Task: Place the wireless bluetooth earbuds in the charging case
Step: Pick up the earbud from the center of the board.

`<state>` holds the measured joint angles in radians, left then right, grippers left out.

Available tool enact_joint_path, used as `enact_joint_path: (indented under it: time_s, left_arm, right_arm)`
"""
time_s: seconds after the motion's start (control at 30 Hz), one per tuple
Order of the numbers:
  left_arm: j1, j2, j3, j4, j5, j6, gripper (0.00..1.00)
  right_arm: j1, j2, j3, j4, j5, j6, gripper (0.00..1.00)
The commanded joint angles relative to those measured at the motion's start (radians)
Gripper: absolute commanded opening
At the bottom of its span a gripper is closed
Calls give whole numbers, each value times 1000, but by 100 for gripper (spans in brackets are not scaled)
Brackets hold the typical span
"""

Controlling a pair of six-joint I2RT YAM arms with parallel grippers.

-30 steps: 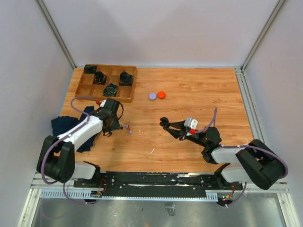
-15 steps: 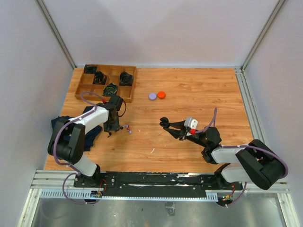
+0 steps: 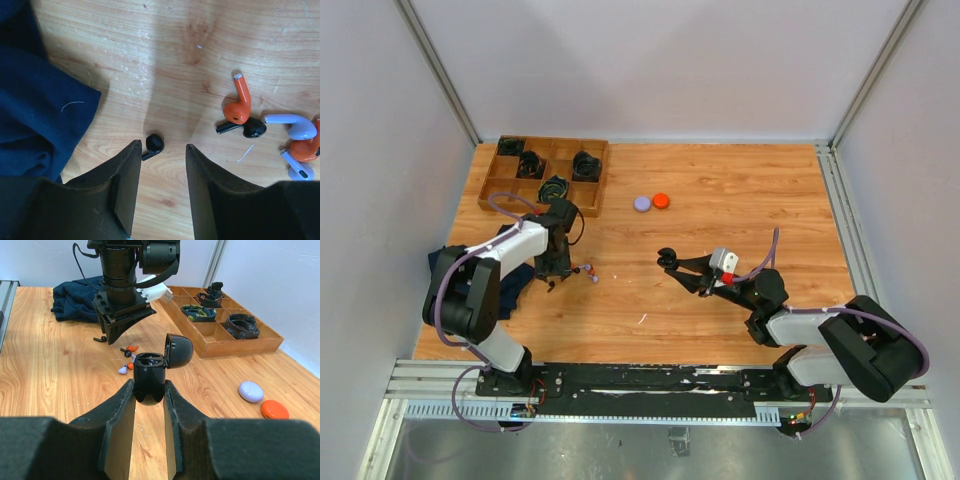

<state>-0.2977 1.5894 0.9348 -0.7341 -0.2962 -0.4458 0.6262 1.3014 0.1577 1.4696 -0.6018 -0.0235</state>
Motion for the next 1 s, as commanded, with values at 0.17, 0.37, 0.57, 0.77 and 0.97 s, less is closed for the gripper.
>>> enact_joint_path:
  time_s: [0.17, 0.37, 0.57, 0.77, 0.97]
  left_arm:
    - [35, 11, 13, -10, 2, -1, 42]
    - [38, 37, 8, -3, 29, 2, 39]
    - [39, 47, 4, -1, 63, 2, 34]
    - [39, 44, -14, 17, 114, 1, 29]
    - [39, 21, -34, 22, 160, -8, 28]
  right_arm:
    - [25, -26, -7, 59, -16, -10, 4]
    - [26, -30, -7, 59, -18, -10, 4]
    - [25, -31, -9, 58, -17, -10, 4]
    - [25, -32, -9, 60, -16, -10, 4]
    - [26, -34, -8, 59, -18, -10, 4]
